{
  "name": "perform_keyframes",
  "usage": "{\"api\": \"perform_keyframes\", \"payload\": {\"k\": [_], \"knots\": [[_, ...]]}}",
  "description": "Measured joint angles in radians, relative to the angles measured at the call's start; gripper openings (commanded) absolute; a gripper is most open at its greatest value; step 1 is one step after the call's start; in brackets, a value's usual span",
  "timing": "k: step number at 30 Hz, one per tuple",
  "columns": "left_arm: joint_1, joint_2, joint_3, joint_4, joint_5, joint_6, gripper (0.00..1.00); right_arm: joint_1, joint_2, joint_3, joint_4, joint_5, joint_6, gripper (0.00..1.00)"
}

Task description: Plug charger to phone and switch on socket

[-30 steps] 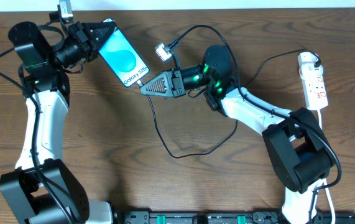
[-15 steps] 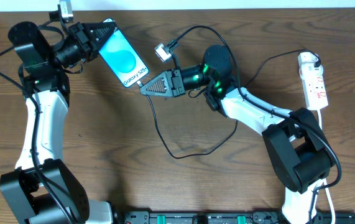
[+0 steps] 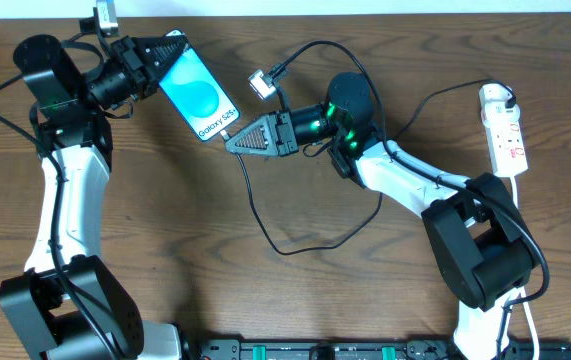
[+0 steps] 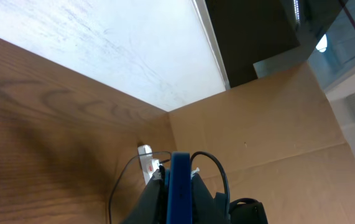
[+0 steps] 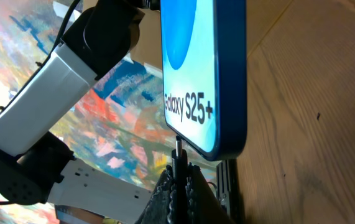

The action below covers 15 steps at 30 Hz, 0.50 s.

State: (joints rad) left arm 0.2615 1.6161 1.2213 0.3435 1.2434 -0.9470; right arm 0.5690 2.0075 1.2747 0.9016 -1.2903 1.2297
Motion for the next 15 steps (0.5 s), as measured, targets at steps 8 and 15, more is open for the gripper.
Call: {"api": "perform_keyframes", "payload": {"k": [8,15], "knots": [[0.0,0.0,0.0,0.0,0.0,-0.002,0.08,0.0,0.0,0.0,0.0,-0.001,-0.011,0.01],[0.0,0.0,0.0,0.0,0.0,-0.023,0.07,0.0,0.0,0.0,0.001,-0.002,-0.029,0.01]]}}
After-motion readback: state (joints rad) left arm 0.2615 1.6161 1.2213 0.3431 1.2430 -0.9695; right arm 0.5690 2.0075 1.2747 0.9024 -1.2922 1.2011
